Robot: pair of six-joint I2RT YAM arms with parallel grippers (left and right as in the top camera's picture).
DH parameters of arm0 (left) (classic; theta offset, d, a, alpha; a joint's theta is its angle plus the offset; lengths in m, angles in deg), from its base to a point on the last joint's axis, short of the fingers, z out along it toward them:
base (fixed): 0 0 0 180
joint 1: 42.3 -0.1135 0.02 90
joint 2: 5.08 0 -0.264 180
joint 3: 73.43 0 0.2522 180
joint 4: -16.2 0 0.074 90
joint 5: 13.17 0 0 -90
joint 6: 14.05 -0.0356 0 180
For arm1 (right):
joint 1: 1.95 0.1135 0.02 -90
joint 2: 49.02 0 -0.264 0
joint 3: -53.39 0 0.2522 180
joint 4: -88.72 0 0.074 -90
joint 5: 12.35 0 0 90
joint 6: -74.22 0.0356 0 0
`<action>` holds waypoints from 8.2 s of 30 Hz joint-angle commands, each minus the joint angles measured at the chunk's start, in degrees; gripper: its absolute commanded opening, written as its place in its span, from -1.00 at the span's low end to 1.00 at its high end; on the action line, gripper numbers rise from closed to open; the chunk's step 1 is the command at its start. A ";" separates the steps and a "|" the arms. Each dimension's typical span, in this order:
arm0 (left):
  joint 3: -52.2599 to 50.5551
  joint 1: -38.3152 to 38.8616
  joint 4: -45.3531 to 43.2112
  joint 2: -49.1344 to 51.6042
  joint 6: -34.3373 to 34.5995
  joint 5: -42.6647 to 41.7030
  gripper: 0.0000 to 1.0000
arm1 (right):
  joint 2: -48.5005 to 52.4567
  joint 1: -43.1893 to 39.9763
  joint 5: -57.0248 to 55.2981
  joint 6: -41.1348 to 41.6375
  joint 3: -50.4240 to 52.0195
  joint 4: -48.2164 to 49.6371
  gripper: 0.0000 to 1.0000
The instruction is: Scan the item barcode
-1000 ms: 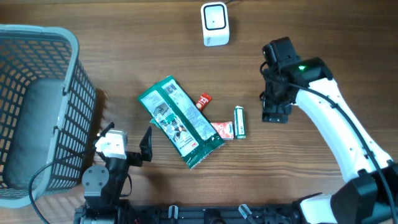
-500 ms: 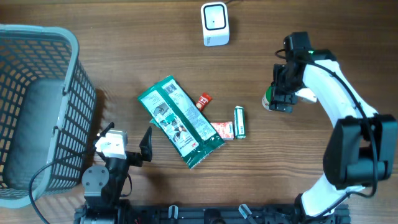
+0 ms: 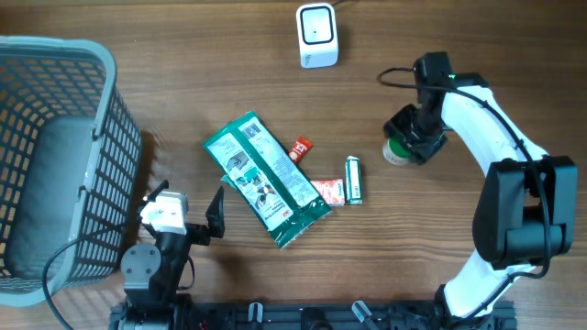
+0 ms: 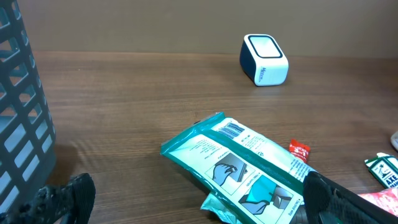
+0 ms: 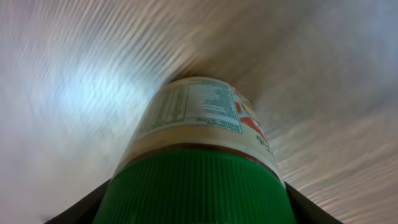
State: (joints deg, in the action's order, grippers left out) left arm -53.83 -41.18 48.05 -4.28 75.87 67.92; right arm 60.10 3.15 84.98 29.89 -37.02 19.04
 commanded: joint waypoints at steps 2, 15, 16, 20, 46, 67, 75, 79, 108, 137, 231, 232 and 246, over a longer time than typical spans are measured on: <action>-0.24 0.15 0.02 -0.26 0.55 -0.50 1.00 | 0.87 -0.09 0.22 -36.63 0.09 -4.96 0.32; -0.24 0.15 0.02 -0.26 0.55 -0.50 1.00 | 0.87 -0.04 1.75 -28.28 0.11 -5.97 1.00; -0.24 0.15 0.02 -0.26 0.55 -0.50 1.00 | 0.87 -0.02 1.75 -26.99 0.11 -6.03 1.00; -0.24 0.15 0.02 -0.26 0.55 -0.48 1.00 | 0.94 0.28 1.68 -22.01 0.26 -6.03 0.99; -0.24 0.15 0.02 -0.26 0.55 -0.50 1.00 | 1.29 3.30 -4.79 -17.09 8.81 4.94 0.82; -0.24 0.15 0.02 -0.24 0.57 -0.50 1.00 | 1.25 3.30 15.37 -23.04 -0.70 -10.03 0.29; -0.24 0.15 0.02 -0.24 0.55 -0.50 1.00 | 1.25 3.30 26.21 -32.26 -1.05 -18.82 0.25; -0.24 0.15 0.02 -0.22 0.55 -0.48 1.00 | 1.25 3.37 28.63 -34.16 -1.05 -22.21 0.25; -0.24 0.15 0.02 -0.22 0.57 -0.48 1.00 | 1.25 21.51 18.23 -19.67 -15.17 -4.20 0.04; -0.24 0.15 0.02 -0.22 0.55 -0.50 1.00 | 19.91 18.95 -29.09 -32.15 -14.51 82.14 0.28; -0.24 0.15 0.02 -0.04 0.55 -0.50 1.00 | 5.95 14.45 3.28 -23.17 -1.68 -2.60 0.75; -0.24 0.15 0.02 -0.04 0.57 -0.48 1.00 | 5.95 14.45 3.26 -23.19 -0.31 -1.18 0.74; -0.24 0.15 0.02 -0.04 0.57 -0.50 1.00 | 5.95 11.52 3.82 1.46 4.04 7.89 -0.77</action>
State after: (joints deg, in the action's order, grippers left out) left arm -53.83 -41.18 48.05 -4.17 75.87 67.92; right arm 65.07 16.68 88.33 19.11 -33.59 25.69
